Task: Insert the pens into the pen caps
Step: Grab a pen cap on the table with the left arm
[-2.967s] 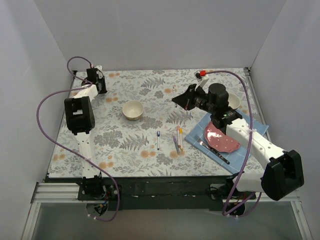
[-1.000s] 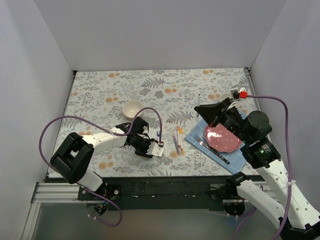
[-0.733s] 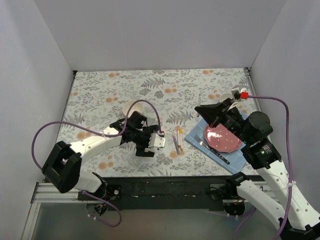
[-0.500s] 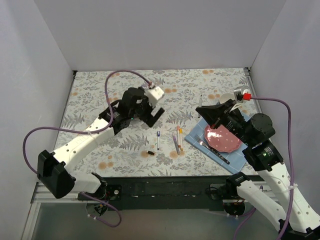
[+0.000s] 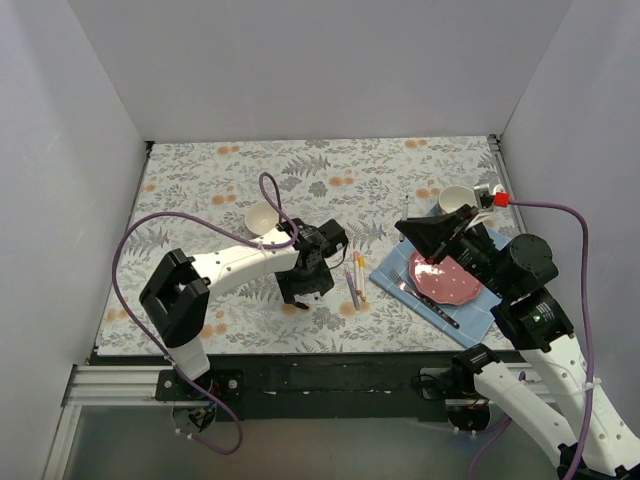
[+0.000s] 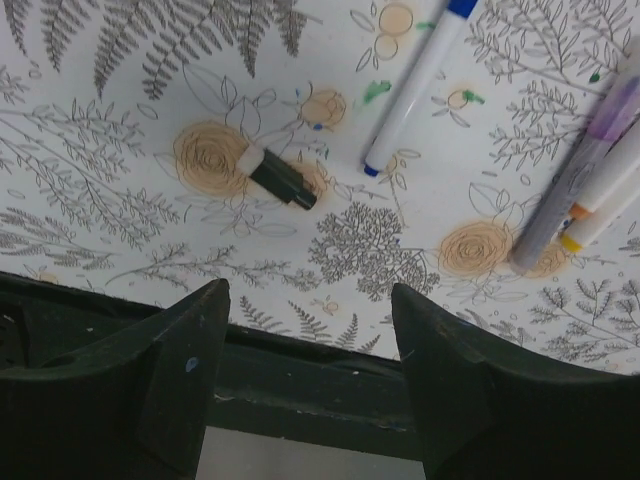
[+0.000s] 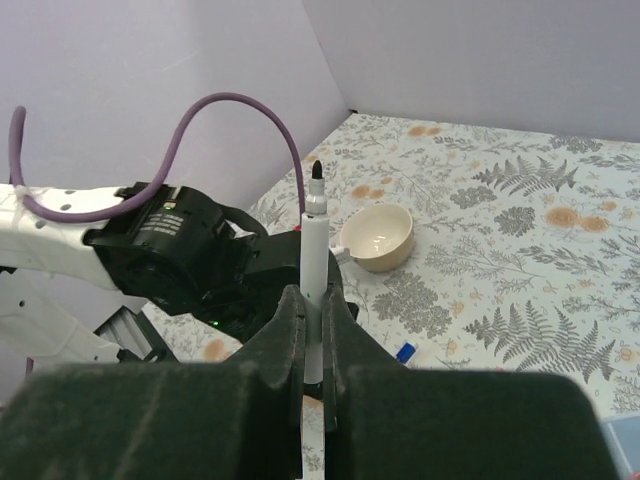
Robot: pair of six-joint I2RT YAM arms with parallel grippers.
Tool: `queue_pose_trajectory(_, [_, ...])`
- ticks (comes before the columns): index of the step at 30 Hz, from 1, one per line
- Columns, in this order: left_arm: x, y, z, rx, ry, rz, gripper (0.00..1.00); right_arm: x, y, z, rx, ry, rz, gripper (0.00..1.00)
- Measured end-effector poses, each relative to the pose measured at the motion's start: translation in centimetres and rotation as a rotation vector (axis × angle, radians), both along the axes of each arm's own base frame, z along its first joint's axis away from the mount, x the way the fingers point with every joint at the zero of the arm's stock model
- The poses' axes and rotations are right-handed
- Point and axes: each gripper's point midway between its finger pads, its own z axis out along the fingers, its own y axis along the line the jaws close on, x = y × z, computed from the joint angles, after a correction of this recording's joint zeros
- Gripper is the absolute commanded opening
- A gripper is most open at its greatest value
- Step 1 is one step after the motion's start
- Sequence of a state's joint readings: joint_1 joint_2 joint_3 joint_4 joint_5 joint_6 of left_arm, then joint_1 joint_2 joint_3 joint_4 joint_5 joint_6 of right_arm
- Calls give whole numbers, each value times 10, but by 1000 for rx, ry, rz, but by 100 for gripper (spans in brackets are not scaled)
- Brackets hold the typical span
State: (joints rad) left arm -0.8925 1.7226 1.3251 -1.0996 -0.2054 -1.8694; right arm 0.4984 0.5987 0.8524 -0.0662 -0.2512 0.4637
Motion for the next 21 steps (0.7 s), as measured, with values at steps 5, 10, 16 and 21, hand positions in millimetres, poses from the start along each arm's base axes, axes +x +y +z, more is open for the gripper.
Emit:
queue_pose_trajectory(5, [-20, 2, 7, 6, 13, 28, 54, -2, -5, -7, -24, 14, -17, 1])
queue_pose_trajectory(10, [-23, 18, -5, 28, 12, 71, 52, -4, -7, -8, -34, 9, -24, 1])
queue_pose_trajectory(16, [-1, 36, -26, 10, -5, 173, 55, -3, -7, -10, -43, 6, -25, 1])
queue_pose_trajectory(21, [19, 27, -24, -44, -60, 201, 55, -3, -8, -10, -50, 0, -26, 1])
